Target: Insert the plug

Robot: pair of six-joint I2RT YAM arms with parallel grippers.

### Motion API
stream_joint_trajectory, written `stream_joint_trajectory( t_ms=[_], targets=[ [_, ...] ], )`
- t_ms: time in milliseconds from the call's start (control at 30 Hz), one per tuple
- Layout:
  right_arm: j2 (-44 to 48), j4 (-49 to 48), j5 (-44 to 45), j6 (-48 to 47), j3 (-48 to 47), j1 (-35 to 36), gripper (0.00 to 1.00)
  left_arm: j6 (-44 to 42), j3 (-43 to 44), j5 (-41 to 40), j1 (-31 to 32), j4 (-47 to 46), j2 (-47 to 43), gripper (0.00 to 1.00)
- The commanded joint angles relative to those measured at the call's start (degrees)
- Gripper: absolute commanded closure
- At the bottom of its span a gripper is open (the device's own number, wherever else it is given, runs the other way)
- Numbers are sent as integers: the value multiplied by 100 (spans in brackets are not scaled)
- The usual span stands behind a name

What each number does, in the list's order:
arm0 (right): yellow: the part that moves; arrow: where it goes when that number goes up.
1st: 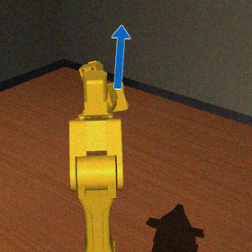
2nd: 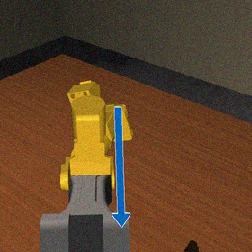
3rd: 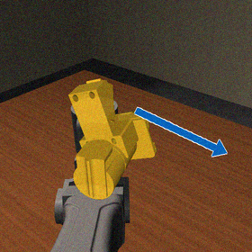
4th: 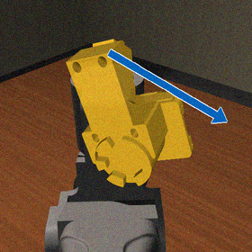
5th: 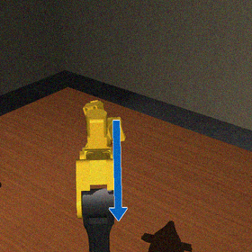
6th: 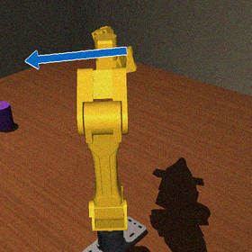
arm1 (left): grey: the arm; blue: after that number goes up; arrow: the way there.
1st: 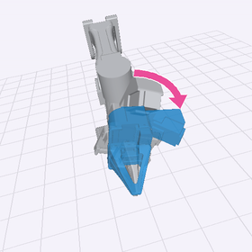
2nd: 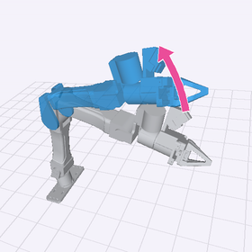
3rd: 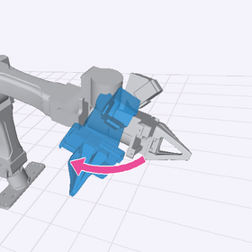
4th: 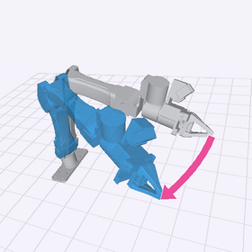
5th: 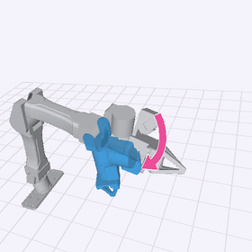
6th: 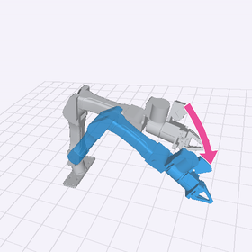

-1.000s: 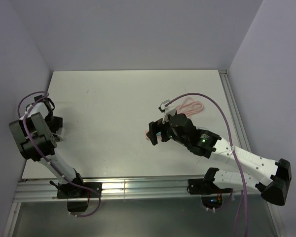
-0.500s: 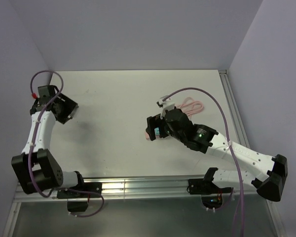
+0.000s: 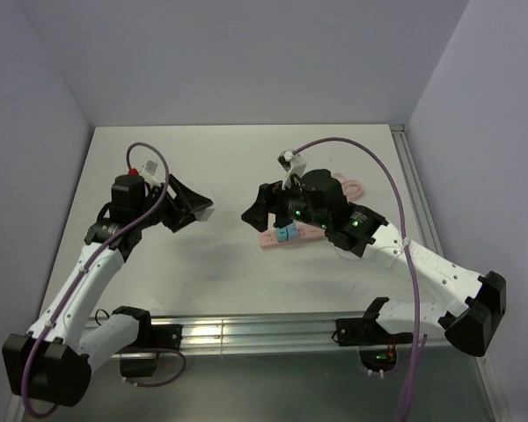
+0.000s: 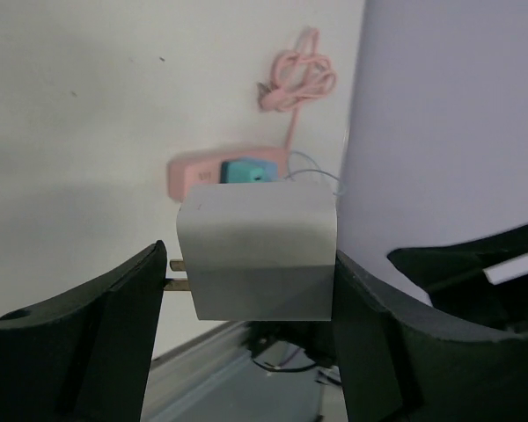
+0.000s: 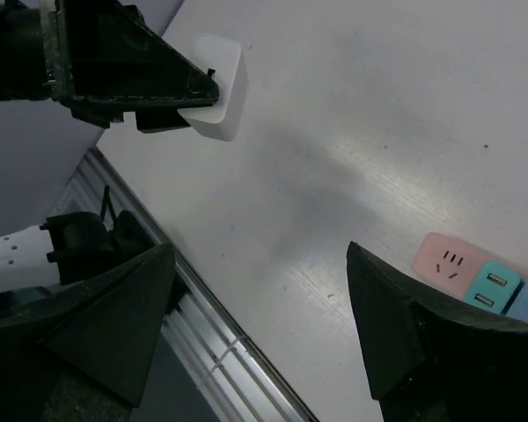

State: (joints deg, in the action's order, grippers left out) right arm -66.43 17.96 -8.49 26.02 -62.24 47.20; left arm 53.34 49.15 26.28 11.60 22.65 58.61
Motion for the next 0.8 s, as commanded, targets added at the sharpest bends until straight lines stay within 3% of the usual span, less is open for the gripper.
stream_joint_trajectory(
  t_ms=[0,100,267,767],
  targets=[
    [315,-1735,-294,675,614,-18,16,1518,-431,61,176,-1103,-795,100],
    [342,-2453,329,598,1021,323,16,2564,-608,-78,211,-1195,-1053,100],
    [-176,-2244,1023,299,494,904,16,2506,121,-702,326,-438,-983,100],
    [-1336,-2525,1613,87,-446,1327,18,2769,-72,-651,651,-613,-1018,100]
  ],
)
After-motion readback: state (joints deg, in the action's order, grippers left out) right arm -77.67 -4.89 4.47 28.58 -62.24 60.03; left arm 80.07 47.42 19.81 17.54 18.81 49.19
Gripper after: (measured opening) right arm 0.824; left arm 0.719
